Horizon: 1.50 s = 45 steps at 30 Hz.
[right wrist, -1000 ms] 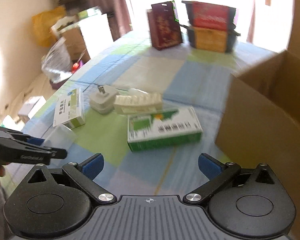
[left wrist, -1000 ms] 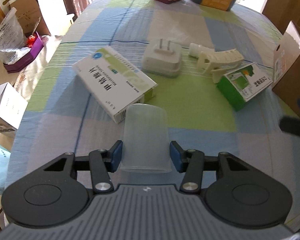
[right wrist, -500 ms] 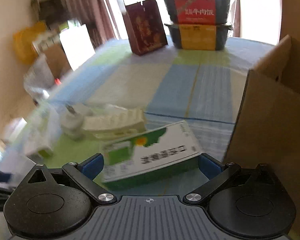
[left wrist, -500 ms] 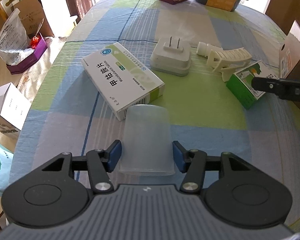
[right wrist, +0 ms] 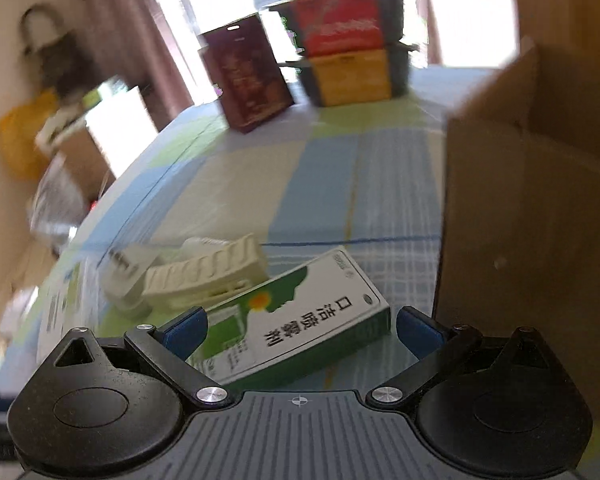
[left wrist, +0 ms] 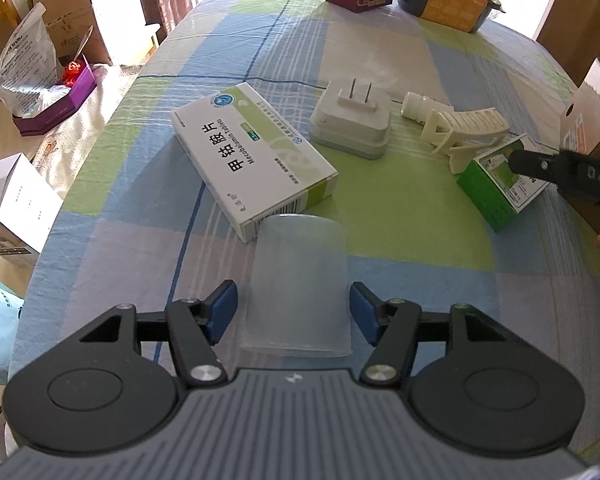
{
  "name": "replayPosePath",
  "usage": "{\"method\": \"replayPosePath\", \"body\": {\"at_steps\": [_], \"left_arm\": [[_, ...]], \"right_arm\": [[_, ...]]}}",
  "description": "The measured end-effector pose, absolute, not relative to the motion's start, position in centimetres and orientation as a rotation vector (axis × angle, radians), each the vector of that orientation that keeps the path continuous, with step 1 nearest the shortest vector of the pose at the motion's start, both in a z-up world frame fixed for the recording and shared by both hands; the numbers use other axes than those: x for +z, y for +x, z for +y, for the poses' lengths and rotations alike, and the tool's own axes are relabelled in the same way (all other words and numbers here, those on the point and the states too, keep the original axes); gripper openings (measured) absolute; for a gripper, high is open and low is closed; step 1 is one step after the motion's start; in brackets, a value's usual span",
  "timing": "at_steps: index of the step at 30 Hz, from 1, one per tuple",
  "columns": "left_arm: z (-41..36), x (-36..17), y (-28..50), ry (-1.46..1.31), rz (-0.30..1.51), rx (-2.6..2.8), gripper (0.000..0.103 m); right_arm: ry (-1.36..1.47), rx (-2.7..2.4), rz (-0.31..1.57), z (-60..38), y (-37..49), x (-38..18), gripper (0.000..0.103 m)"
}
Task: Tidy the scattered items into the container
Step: 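Grasp the clear cup with the left tool while the right tool grasps the green spray box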
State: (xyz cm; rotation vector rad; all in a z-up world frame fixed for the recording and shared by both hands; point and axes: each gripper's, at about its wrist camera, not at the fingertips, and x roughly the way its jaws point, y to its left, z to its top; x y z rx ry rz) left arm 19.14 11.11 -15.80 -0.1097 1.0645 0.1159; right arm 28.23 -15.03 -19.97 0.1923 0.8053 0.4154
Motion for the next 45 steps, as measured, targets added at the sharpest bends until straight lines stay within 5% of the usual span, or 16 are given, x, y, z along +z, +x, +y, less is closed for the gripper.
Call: {"method": "replayPosePath", "body": {"at_steps": [7,23,25,28,33,36,39,41,42,45], "left_arm": [[11.4,-15.8,19.3,-0.118,1.065,0.124,0.062],[11.5,-15.9,19.5,-0.11,1.061,0.13,0.066],[11.6,-16.0,19.5,-0.109,1.061,0.129,0.066],[11.6,-15.9,19.6,-0.112,1.062,0.128,0.066],[11.8,-15.9,19.6,-0.13,1.062,0.127,0.067],[11.8,-16.0,19.7,-0.129,1.062,0.125,0.067],[11.7,-16.0,19.7,-0.119,1.06,0.123,0.068],[11.6,-16.1,19.7,-0.109,1.059,0.124,0.068],[11.5,-16.1,19.7,-0.103,1.058,0.123,0.068],[11.4,-16.1,19.7,-0.093,1.059,0.122,0.068]], "right_arm": [[0.12,0.689,0.814,-13.3,26.4,-18.7,0.103],[0.008,0.23,0.952,-8.0,28.2,-18.5,0.103],[0.049,0.237,0.985,-8.8,28.1,-18.7,0.078],[0.033,0.184,1.006,-10.6,27.0,-18.8,0.064],[-0.034,0.226,0.988,-12.4,25.4,-18.0,0.065],[-0.096,0.213,0.923,-11.8,25.3,-17.4,0.1],[-0.091,0.21,0.914,-11.0,26.6,-17.6,0.1],[-0.122,0.196,0.935,-10.8,27.6,-18.4,0.089],[-0.137,0.19,0.946,-10.7,28.1,-18.8,0.065],[-0.106,0.229,0.967,-11.9,27.0,-19.4,0.058]]}}
